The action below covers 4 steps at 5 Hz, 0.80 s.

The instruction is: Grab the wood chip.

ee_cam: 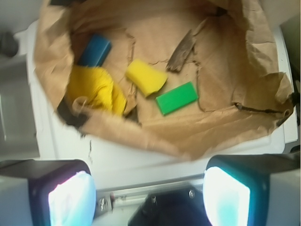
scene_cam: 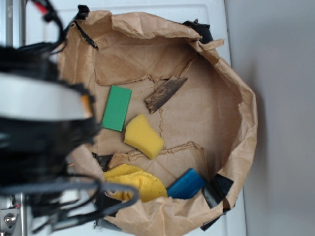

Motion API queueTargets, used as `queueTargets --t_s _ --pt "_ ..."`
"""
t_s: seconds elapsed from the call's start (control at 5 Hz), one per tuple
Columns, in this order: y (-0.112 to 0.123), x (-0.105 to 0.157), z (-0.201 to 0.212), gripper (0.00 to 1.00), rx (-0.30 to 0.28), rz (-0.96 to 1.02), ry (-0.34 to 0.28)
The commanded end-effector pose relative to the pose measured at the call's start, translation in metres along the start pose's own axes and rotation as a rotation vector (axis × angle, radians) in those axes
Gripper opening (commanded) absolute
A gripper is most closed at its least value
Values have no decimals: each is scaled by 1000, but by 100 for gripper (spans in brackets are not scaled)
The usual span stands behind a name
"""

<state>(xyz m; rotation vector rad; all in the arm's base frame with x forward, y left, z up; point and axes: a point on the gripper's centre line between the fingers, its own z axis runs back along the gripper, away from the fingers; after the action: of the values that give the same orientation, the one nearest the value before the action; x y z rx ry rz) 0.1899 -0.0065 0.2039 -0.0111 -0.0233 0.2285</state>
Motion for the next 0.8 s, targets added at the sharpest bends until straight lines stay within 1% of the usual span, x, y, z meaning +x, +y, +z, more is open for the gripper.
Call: queueTargets --t_s 0.0,0.4,0.6 --pt "2 5 12 100 -12 15 -44" --pt "2 5 12 100 -12 15 -44" --pt "-1 51 -23 100 -36 104 -111"
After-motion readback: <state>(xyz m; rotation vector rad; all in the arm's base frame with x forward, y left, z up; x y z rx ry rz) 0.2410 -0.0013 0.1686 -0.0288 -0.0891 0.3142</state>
